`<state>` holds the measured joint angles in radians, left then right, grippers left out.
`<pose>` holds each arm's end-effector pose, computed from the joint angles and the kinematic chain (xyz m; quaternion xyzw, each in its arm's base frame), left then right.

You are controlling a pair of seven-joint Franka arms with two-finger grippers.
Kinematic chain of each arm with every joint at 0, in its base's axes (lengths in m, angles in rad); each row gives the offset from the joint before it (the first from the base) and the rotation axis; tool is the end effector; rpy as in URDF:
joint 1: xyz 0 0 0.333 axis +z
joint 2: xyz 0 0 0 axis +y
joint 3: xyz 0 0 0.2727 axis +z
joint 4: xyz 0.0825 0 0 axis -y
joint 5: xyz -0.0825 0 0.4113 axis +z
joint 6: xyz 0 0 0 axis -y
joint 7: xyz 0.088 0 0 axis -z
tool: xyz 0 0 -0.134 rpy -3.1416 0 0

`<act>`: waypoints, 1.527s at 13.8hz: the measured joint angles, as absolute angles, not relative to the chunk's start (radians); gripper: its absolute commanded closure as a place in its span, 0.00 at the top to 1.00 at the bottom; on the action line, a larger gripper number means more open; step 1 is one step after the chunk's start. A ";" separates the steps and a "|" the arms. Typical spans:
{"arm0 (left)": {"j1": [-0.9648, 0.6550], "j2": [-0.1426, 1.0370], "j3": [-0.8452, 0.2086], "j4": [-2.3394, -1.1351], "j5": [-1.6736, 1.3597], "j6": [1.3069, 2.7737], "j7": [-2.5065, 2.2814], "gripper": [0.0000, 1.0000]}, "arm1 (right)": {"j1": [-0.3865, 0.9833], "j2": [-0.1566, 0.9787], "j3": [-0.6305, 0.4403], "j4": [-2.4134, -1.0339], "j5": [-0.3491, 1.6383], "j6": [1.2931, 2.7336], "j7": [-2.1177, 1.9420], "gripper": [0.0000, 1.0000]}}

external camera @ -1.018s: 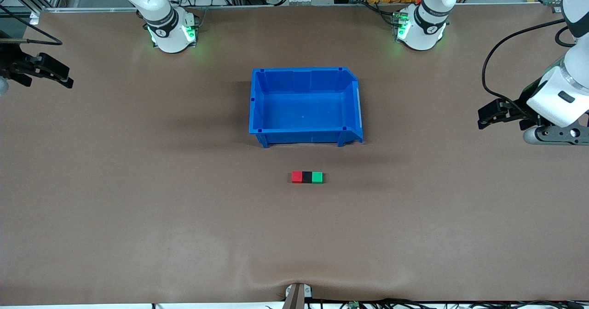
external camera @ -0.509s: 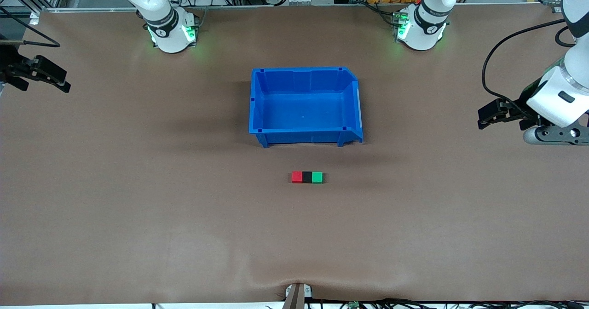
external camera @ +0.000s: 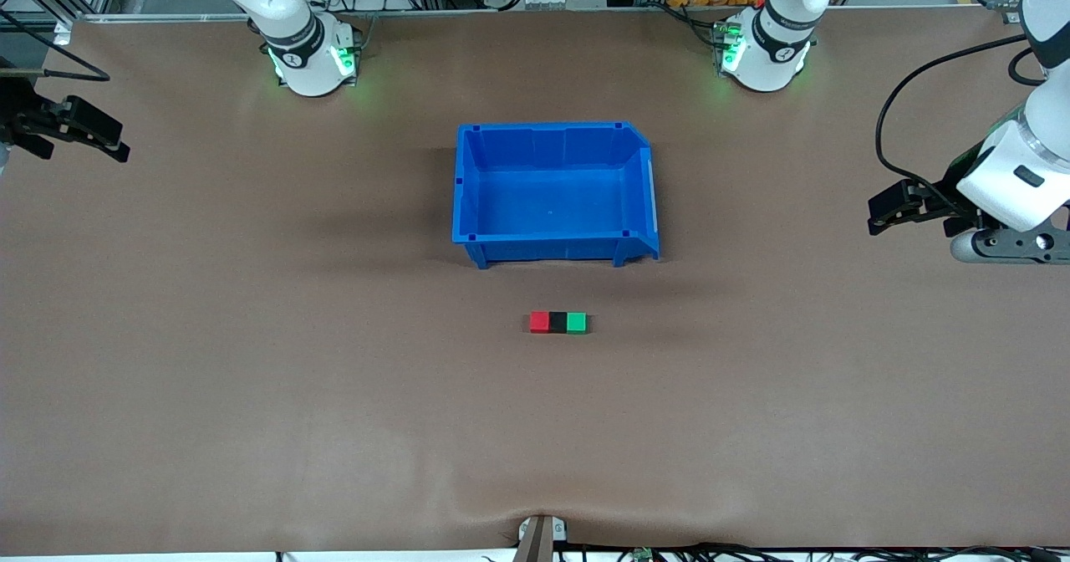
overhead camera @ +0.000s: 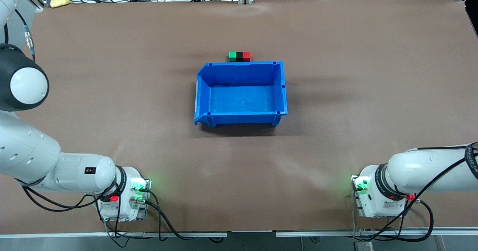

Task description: Attach green and red cubes to black cube

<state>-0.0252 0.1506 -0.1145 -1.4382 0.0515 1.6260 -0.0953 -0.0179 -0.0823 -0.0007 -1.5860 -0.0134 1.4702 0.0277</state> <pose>0.6233 -0.0766 0.5353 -0.9994 0.0223 -0.0210 0.0148 0.5480 -0.0121 0.5846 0.9996 -0.0237 -0.0167 0.0067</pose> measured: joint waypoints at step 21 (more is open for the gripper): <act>-0.027 0.135 -0.110 -1.396 0.052 1.588 -0.096 1.00 | -0.014 -0.087 0.004 -1.582 -0.002 1.468 0.026 1.00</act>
<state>-0.0268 0.1351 -0.1100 -1.3962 0.0515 1.5885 -0.0960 -0.0141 -0.0865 0.0036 -1.5820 -0.0016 1.4675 0.0264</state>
